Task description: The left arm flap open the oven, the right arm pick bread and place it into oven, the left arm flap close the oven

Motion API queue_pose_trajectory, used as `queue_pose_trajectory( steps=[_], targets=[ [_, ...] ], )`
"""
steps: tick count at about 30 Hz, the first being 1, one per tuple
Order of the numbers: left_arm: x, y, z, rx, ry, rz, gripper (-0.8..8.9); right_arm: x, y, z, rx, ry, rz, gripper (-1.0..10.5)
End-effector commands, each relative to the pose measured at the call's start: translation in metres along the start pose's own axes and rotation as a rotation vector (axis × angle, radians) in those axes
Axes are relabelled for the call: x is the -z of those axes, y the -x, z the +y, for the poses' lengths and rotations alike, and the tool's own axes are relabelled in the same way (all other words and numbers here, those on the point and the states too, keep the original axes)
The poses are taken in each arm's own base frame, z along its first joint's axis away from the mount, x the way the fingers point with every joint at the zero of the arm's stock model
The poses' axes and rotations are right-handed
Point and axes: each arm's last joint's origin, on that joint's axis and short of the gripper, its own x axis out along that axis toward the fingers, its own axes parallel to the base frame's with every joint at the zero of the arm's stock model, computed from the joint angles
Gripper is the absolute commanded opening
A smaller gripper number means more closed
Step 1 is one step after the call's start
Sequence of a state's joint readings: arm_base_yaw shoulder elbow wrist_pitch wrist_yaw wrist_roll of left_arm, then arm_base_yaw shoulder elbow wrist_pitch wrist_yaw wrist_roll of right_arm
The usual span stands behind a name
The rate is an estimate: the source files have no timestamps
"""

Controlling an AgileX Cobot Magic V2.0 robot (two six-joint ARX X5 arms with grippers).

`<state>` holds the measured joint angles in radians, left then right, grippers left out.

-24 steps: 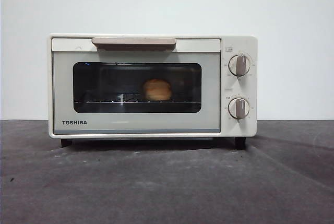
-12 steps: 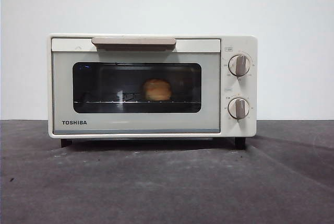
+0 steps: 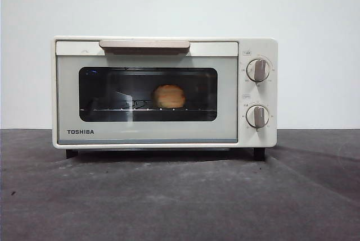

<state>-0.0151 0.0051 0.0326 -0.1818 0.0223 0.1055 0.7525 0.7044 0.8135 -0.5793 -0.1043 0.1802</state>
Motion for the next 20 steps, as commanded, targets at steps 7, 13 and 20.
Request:
queue_pose_trajectory(
  steps=[7,13,20],
  targets=[
    [0.007,-0.002,0.000,-0.002,0.007,0.024,0.19,-0.004,0.001,0.002,-0.010,0.011,-0.014,0.1],
    [0.007,-0.002,0.000,-0.003,0.007,0.024,0.19,-0.004,0.001,0.002,-0.009,0.011,-0.014,0.1],
    [0.007,-0.002,0.000,-0.002,0.007,0.024,0.19,-0.006,0.017,-0.012,0.118,0.048,-0.113,0.1]
  ],
)
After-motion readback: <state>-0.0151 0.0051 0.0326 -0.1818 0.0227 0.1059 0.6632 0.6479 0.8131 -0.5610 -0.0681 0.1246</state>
